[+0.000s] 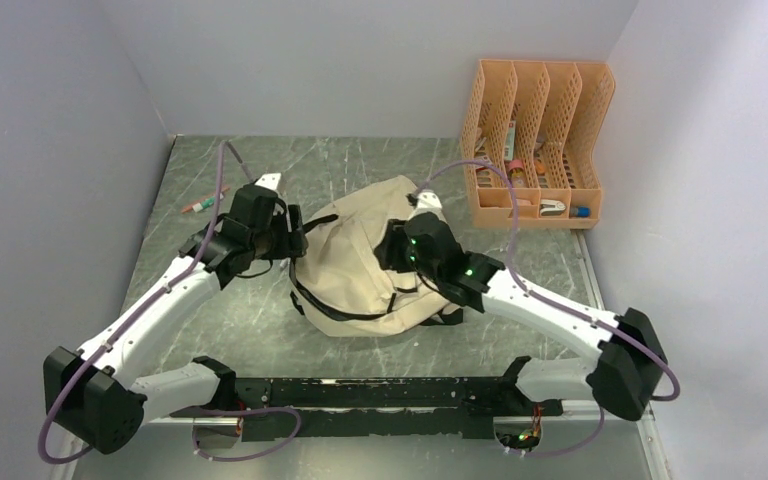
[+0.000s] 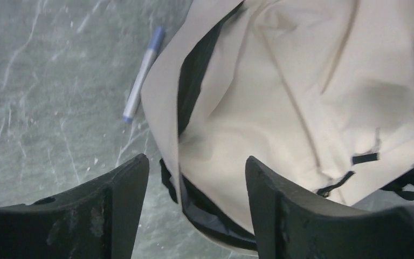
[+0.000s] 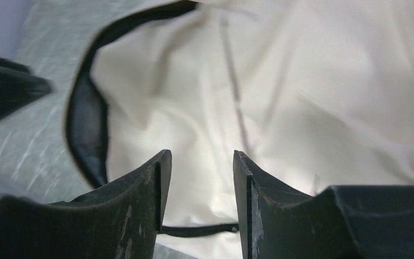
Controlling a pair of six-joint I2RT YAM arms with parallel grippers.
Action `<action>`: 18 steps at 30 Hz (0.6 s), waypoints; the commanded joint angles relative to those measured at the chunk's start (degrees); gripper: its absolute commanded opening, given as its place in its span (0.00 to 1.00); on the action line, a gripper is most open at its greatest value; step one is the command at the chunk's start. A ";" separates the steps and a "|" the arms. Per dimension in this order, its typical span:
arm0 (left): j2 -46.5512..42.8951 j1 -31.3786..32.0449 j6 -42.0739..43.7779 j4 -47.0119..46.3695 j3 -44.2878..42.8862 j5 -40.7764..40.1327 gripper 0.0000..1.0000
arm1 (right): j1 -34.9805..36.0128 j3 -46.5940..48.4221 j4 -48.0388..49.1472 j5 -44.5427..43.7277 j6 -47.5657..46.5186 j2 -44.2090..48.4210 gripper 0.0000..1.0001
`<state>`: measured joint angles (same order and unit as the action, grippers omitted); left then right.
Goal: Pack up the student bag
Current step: Zip the student bag at the center of the board.
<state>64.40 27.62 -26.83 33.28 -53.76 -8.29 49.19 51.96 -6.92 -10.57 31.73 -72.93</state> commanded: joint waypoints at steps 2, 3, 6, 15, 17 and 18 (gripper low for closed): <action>-0.25 2.03 8.10 -7.46 -4.44 8.45 0.74 | -0.22 -5.42 -15.11 -17.26 18.02 6.96 0.51; -0.06 3.74 9.18 -9.25 -4.24 10.53 0.75 | -0.16 -6.75 -16.18 -17.30 20.47 8.22 0.52; 1.56 11.93 10.88 -13.79 -3.27 12.46 0.76 | -0.19 -11.58 -18.03 -16.70 28.00 12.77 0.52; 10.36 26.52 9.19 -25.27 1.56 14.21 0.72 | -0.24 -19.54 -19.75 -14.73 38.33 18.66 0.52; 12.05 27.71 7.78 -25.73 1.81 13.37 0.71 | -0.27 -20.09 -20.89 -14.28 39.86 18.85 0.52; 12.79 28.13 7.09 -26.13 2.15 13.42 0.71 | -0.24 -20.59 -20.81 -13.93 40.25 19.28 0.52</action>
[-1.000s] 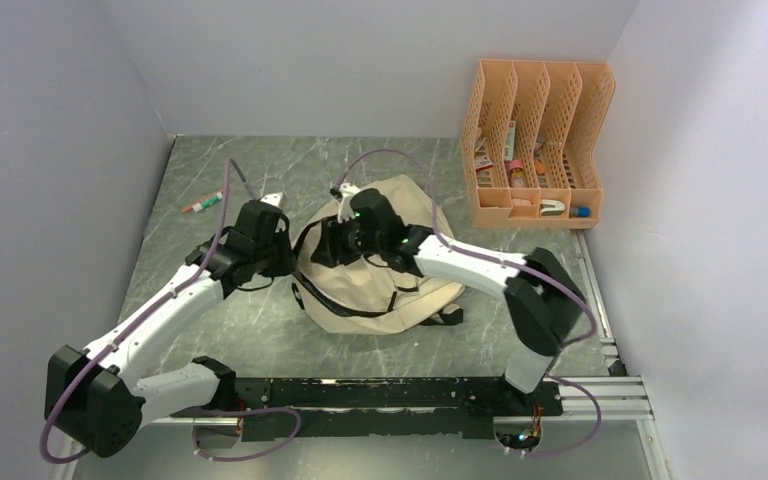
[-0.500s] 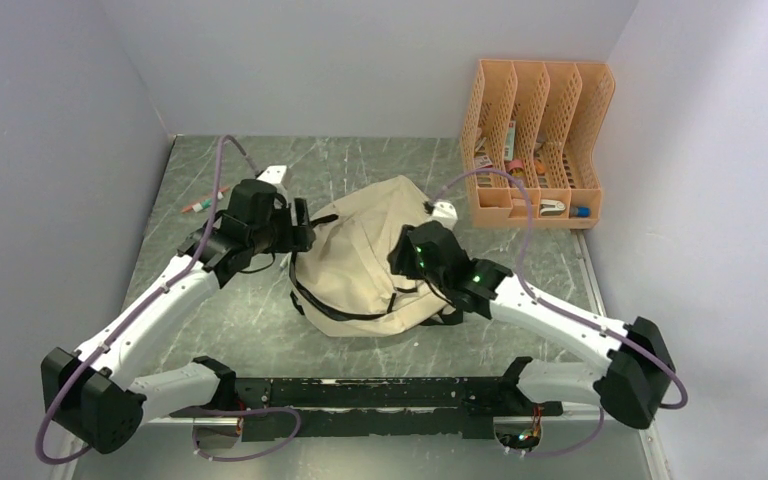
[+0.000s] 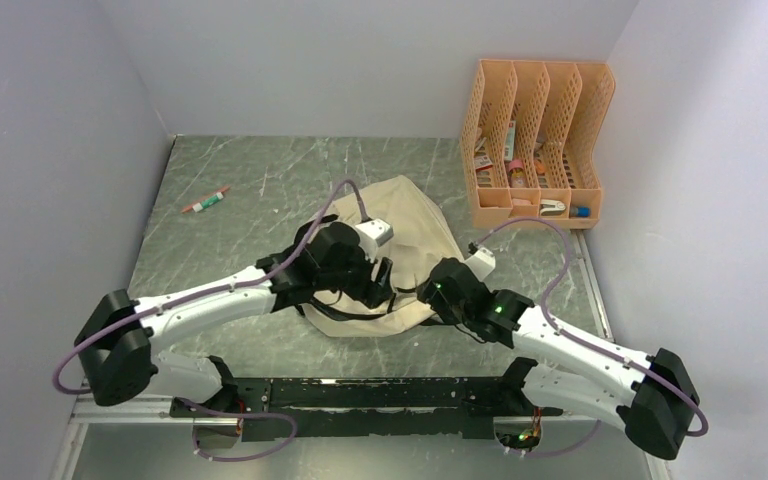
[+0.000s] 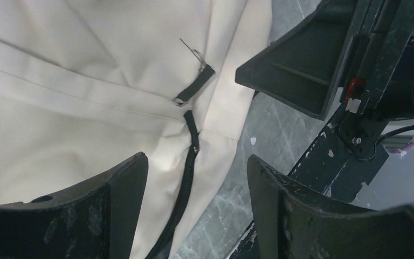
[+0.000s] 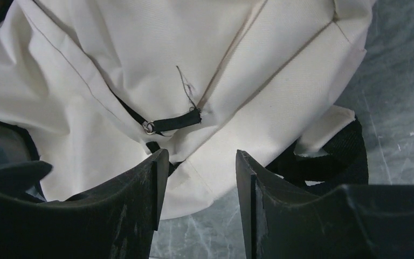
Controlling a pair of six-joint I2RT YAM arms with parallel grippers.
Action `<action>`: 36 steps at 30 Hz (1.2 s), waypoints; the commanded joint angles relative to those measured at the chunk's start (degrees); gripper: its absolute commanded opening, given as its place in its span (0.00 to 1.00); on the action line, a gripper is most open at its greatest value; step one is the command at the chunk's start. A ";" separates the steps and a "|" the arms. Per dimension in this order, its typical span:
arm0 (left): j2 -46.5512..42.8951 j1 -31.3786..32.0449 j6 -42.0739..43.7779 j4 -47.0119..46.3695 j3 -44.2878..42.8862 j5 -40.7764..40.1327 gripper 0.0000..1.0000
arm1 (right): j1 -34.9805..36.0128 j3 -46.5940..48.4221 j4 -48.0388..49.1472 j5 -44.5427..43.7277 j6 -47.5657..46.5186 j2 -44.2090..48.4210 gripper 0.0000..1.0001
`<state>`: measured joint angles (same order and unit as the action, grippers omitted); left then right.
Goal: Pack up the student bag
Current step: Zip the student bag at the center of the board.
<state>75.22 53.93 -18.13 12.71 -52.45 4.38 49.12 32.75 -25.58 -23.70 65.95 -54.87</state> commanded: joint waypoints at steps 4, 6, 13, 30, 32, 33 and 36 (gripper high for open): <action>4.22 3.71 -4.91 -6.76 2.17 0.08 0.71 | -0.17 -4.02 -0.96 -0.09 7.57 3.23 0.52; 5.42 5.00 -6.67 -6.81 2.41 -1.32 0.71 | -0.18 -4.83 -0.26 0.27 7.78 3.60 0.52; 10.12 6.47 -10.71 -7.45 2.26 -5.96 0.70 | -0.17 -4.45 0.27 0.73 6.69 2.49 0.52; 17.93 6.54 -13.55 -12.10 0.76 -8.13 0.57 | -0.20 -5.21 1.60 0.50 5.31 3.25 0.52; 18.55 6.54 -13.60 -12.27 0.56 -8.01 0.56 | -0.17 -5.24 2.28 0.88 4.86 3.14 0.52; 18.82 6.54 -13.60 -12.27 0.40 -7.91 0.55 | -0.17 -5.36 2.64 1.12 4.81 3.06 0.52; 19.46 6.54 -13.66 -12.28 -0.04 -7.73 0.53 | -0.21 -5.46 3.10 1.72 4.54 2.68 0.52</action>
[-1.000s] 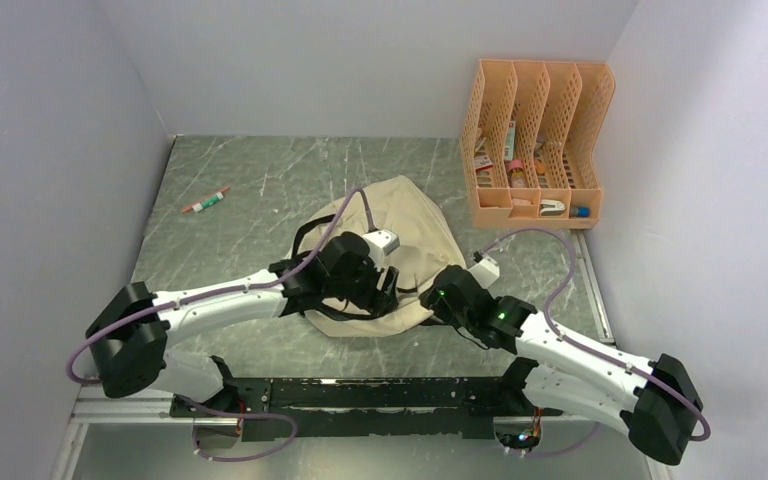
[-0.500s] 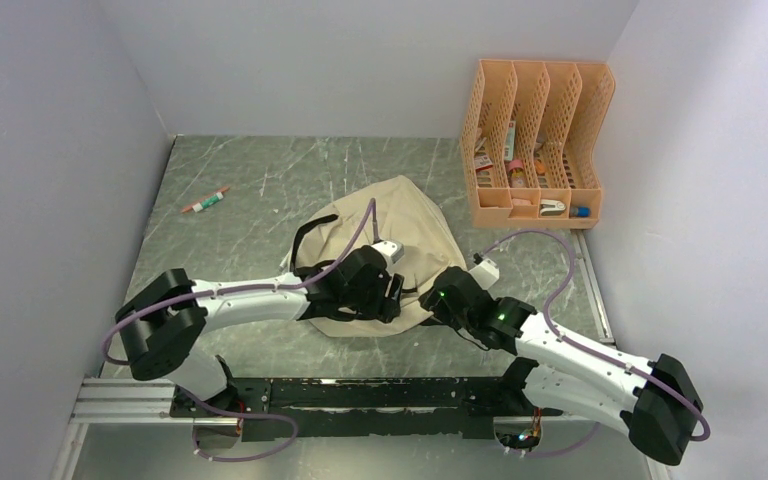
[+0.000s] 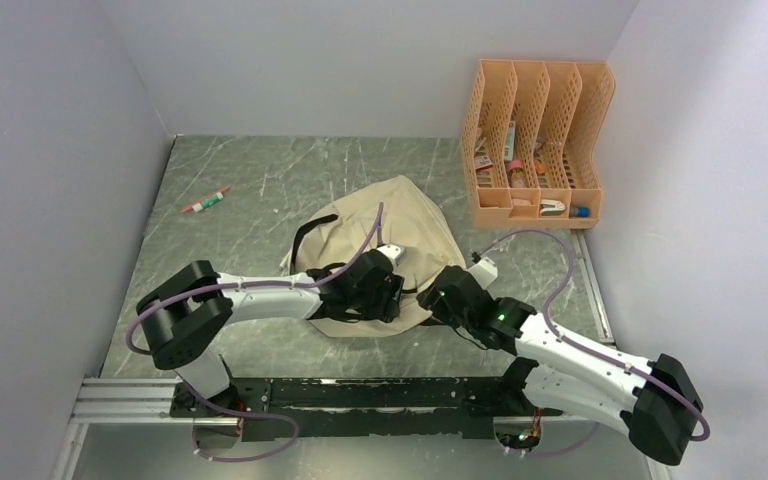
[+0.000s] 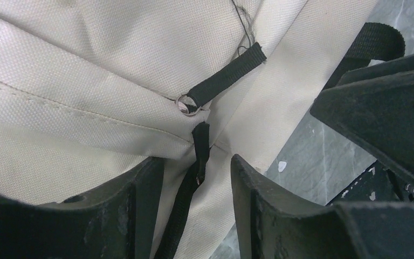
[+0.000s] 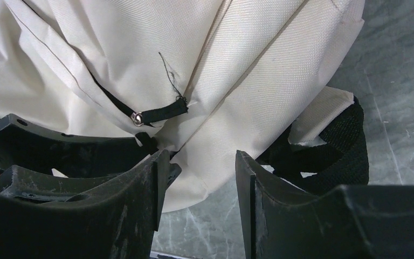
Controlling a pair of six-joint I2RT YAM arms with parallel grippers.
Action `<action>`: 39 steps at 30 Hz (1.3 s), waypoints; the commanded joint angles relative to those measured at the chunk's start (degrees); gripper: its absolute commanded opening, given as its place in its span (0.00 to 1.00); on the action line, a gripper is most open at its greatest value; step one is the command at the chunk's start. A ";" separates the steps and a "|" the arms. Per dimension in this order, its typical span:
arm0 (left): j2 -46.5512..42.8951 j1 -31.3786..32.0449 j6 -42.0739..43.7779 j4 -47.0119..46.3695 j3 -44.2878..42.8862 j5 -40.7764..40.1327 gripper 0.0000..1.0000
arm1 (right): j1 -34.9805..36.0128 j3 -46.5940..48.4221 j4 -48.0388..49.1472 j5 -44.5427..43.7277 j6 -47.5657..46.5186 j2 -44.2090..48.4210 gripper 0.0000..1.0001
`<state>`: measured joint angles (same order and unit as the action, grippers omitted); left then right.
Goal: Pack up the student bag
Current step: Zip the student bag at the center of the board.
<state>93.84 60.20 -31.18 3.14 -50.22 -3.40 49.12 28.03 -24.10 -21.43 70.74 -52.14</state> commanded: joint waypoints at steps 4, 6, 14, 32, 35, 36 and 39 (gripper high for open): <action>1.31 0.26 -0.63 -3.44 -3.10 -0.16 0.52 | -0.17 -0.98 2.42 -0.28 -0.67 -0.28 0.52; 1.43 0.26 -0.65 -4.38 -3.36 -0.40 0.52 | -0.17 -0.98 2.70 -0.17 -0.90 -0.48 0.52; 3.39 0.26 -0.61 -5.01 -4.45 -0.48 0.43 | -0.17 -1.05 2.89 0.03 -1.13 -0.85 0.52; -1.39 0.31 2.03 -6.73 -2.47 -0.94 0.12 | -0.17 -1.09 -0.62 1.84 0.63 0.02 0.52; -3.73 0.26 2.56 -9.87 -0.06 0.47 0.05 | -0.17 -1.22 -1.22 2.95 1.25 -0.11 0.54; -4.21 0.31 2.68 -10.33 0.40 0.78 0.05 | -0.17 -1.27 -1.53 3.16 1.57 -0.15 0.54; -5.36 0.26 3.13 -11.78 1.69 1.20 0.05 | -0.19 -1.60 -1.99 3.79 2.62 0.14 0.56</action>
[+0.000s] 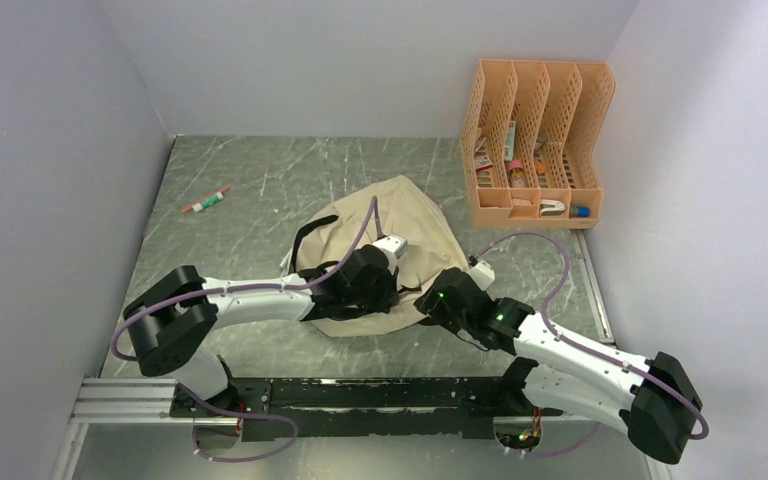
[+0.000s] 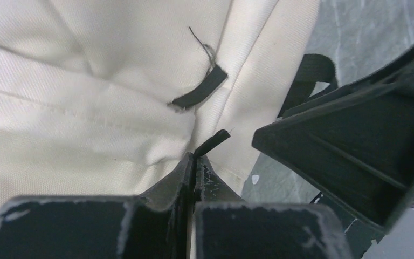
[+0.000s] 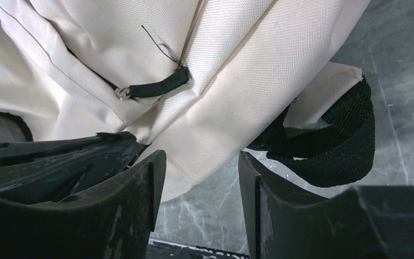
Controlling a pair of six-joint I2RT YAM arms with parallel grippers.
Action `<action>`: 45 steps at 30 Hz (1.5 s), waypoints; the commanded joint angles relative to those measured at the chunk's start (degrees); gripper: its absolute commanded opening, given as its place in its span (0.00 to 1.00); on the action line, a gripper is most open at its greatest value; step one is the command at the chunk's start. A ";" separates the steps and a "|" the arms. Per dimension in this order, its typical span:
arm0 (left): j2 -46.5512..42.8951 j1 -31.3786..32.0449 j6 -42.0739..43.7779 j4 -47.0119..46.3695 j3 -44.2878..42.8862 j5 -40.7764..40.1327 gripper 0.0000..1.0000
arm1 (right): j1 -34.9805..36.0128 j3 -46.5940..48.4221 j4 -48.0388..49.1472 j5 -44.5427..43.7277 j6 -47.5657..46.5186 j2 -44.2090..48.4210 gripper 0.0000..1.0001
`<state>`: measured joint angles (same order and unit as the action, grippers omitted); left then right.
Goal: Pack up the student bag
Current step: Zip the student bag at the center of the board.
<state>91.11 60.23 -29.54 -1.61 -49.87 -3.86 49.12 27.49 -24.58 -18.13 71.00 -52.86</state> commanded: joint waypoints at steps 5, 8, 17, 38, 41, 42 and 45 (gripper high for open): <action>-3.43 0.24 1.83 -8.33 2.26 2.70 0.05 | -0.20 -3.96 0.56 2.40 5.22 1.80 0.57; -3.81 0.24 1.98 -8.81 2.57 3.31 0.05 | -0.17 -5.79 3.63 2.11 7.48 2.14 0.58; -4.39 0.24 2.26 -8.94 3.54 4.32 0.05 | -0.26 -11.96 15.72 0.18 16.28 4.50 0.61; -6.73 0.24 1.53 -5.78 3.69 3.95 0.05 | -1.30 -12.64 15.46 -12.22 17.41 4.54 0.00; -7.93 0.24 0.69 -3.22 3.94 0.75 0.05 | -1.31 -11.56 12.05 -14.26 17.20 4.74 0.00; -8.34 0.24 0.37 -1.93 3.98 -0.50 0.05 | -1.31 -11.31 10.82 -14.69 17.55 4.66 0.00; -10.03 0.15 -0.69 2.33 3.82 -4.46 0.05 | -1.31 -11.42 8.76 -15.55 18.44 4.82 0.00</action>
<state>84.38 60.23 -28.75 -4.38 -46.09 -2.46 48.34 15.16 -9.58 -24.45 88.36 -48.75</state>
